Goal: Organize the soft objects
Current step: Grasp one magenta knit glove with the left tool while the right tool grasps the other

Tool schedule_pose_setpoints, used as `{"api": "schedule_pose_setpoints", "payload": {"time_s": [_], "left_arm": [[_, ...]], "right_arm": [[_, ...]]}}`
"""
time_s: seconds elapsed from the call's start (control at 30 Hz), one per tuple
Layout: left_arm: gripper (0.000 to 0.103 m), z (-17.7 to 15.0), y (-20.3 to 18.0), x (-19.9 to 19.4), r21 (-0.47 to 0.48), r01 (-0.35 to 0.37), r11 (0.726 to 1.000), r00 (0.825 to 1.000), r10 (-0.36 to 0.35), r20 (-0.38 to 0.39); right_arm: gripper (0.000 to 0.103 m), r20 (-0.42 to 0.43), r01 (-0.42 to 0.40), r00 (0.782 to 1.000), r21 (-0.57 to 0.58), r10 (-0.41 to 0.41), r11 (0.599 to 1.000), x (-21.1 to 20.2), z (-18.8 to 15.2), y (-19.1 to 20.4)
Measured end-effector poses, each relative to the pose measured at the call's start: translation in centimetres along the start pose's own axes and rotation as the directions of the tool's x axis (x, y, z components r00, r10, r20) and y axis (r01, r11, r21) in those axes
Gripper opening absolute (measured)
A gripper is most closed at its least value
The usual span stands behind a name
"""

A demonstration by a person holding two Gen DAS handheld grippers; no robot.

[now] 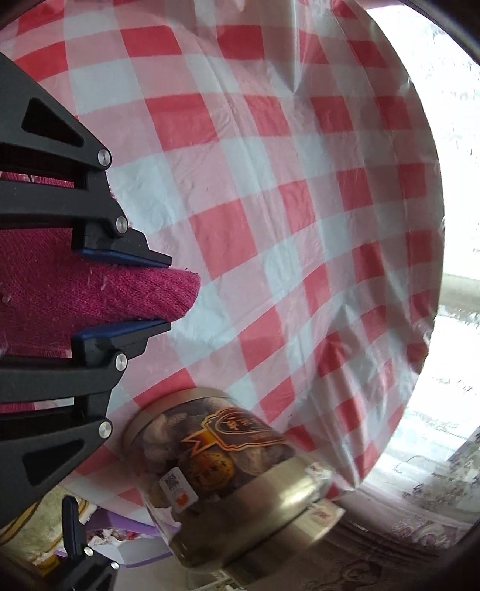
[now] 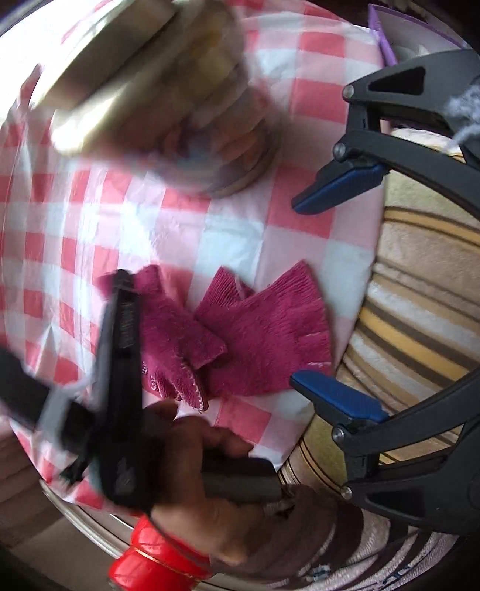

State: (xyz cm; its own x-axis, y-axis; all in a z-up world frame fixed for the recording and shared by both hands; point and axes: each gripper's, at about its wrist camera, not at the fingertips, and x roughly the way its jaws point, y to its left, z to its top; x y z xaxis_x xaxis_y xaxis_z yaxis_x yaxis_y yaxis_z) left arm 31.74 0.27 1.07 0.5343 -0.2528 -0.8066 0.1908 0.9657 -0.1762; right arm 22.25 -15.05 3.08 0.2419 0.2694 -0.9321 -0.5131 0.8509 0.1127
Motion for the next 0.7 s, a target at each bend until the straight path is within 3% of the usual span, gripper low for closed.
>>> {"api": "schedule_pose_setpoints", "payload": {"time_s": [0.27,0.6,0.7], "left_arm": [[0.028,-0.1,4.7,-4.2,-0.169,-0.133,0.977,0.981,0.154,0.121],[0.028,-1.2,6.2,-4.9,-0.234,-0.180,0.956,0.966,0.216,0.143],[0.028,-1.5,6.6,-5.0,-0.246,-0.182,0.952,0.965,0.221,0.141]], "right_arm": [[0.088,-0.008,0.005,1.000,-0.131,-0.006,0.991,3.5,2.4,4.1],[0.088,-0.022,0.012,1.000,-0.259,-0.018,0.966,8.8,4.9,8.0],[0.078,-0.035,0.017,0.999,-0.276,-0.028,0.961,10.3,5.0,8.2]]}}
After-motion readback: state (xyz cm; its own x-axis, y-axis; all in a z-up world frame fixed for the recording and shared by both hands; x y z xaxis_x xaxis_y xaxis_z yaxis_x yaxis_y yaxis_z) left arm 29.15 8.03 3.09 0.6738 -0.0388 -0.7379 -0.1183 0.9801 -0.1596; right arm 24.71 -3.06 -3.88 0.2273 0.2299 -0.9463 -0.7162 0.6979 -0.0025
